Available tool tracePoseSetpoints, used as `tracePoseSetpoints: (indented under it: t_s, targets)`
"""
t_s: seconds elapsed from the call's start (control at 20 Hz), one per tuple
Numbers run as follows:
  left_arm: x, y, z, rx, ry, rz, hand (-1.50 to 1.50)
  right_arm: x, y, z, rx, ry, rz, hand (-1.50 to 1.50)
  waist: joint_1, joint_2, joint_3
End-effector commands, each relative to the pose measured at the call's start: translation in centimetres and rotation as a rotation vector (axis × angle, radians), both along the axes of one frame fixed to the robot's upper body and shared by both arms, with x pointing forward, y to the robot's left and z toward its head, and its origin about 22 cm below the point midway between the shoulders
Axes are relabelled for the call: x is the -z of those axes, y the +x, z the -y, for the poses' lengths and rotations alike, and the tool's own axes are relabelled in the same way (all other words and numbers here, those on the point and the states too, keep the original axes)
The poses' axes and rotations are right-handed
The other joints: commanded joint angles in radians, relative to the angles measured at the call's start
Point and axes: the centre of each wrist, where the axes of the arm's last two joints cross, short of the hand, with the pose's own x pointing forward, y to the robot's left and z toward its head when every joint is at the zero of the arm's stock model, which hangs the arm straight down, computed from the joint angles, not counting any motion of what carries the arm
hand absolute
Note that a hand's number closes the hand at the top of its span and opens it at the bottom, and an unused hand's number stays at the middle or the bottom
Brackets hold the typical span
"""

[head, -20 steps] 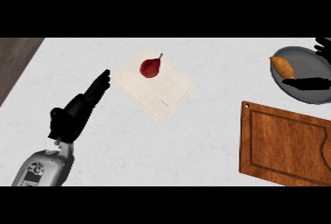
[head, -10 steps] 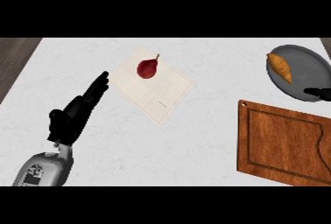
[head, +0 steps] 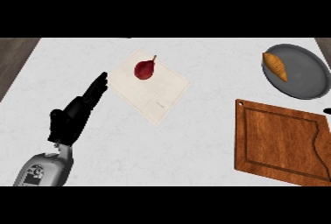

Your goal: Pick the croissant from the cutting board and place it in the pan

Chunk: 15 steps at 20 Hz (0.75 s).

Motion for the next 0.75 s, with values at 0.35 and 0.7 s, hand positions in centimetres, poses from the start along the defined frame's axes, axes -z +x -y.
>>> tracePoseSetpoints:
  t_s: [0.35,0.7]
  targets:
    - [0.6,0.3,-0.5,-0.029,0.003,-0.014,0.0,3.6,-4.7,1.5,-0.095,0.042,0.056,-1.5,-0.023,-0.01,-0.001]
    - [0.9,-0.5,-0.7,-0.022,-0.011,-0.003,0.0,3.6,-5.3,2.0,-0.038,0.019,0.055,-1.5,-0.012,-0.011,-0.001]
